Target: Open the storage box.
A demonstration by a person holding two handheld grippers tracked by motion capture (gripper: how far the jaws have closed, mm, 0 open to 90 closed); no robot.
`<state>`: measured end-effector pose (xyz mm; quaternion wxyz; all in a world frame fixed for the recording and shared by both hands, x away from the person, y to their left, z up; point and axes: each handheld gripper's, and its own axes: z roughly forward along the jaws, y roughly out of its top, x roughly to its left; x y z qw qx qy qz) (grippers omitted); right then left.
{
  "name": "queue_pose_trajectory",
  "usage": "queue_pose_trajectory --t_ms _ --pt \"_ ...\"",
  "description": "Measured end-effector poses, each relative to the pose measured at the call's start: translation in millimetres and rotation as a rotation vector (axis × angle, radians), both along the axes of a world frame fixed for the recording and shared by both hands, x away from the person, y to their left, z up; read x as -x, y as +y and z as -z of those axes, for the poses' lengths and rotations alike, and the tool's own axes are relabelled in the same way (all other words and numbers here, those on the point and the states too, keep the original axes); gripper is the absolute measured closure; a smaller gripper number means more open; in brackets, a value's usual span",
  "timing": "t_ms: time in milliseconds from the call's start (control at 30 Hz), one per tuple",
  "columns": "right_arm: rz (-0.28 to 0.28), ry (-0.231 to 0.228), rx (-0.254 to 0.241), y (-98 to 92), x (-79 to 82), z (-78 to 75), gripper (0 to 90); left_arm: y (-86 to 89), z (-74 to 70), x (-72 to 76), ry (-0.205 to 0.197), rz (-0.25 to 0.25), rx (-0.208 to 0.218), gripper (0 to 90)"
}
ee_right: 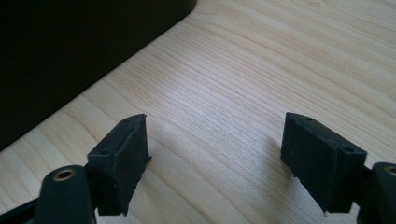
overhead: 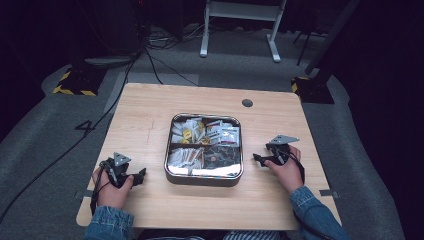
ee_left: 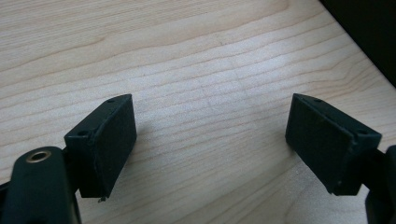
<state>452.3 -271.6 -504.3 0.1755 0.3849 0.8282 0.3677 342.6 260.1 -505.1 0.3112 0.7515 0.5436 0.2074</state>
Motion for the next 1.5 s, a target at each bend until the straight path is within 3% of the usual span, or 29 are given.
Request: queue_pose_trajectory --t_ms 467,533,633,800,1033,1200,1367,1500 --pt "-0.011 0.004 -0.006 -0.1 -2.1 -0.2 25.9 0.0 0.0 0.0 0.000 0.000 0.000 16.8" --pt "-0.016 0.020 -0.015 -2.0 -1.0 -2.8 33.6 0.0 0.0 -0.1 0.000 0.000 0.001 16.7" --pt "-0.004 0.054 -0.049 -5.6 -0.3 -8.6 31.7 -0.3 -0.1 -0.5 0.004 0.001 0.004 16.6" --pt "-0.015 0.056 -0.077 -7.5 3.8 -25.6 31.3 -0.6 0.0 -1.5 0.001 0.003 -0.001 16.5" --pt "-0.052 -0.001 -0.109 -2.0 9.2 -57.0 31.8 -0.7 0.1 -2.0 -0.001 0.003 0.000 16.3" --pt "-0.107 -0.028 -0.112 10.5 13.0 -74.7 31.7 -0.6 -0.1 -2.0 0.000 0.005 -0.003 16.3" --pt "-0.150 -0.059 -0.172 24.0 18.1 -90.9 33.7 -0.7 -0.1 -1.9 0.000 0.005 -0.003 16.3" --pt "-0.187 -0.091 -0.187 37.2 20.5 -104.6 33.7 -0.7 -0.1 -1.9 0.000 0.005 -0.004 16.3"
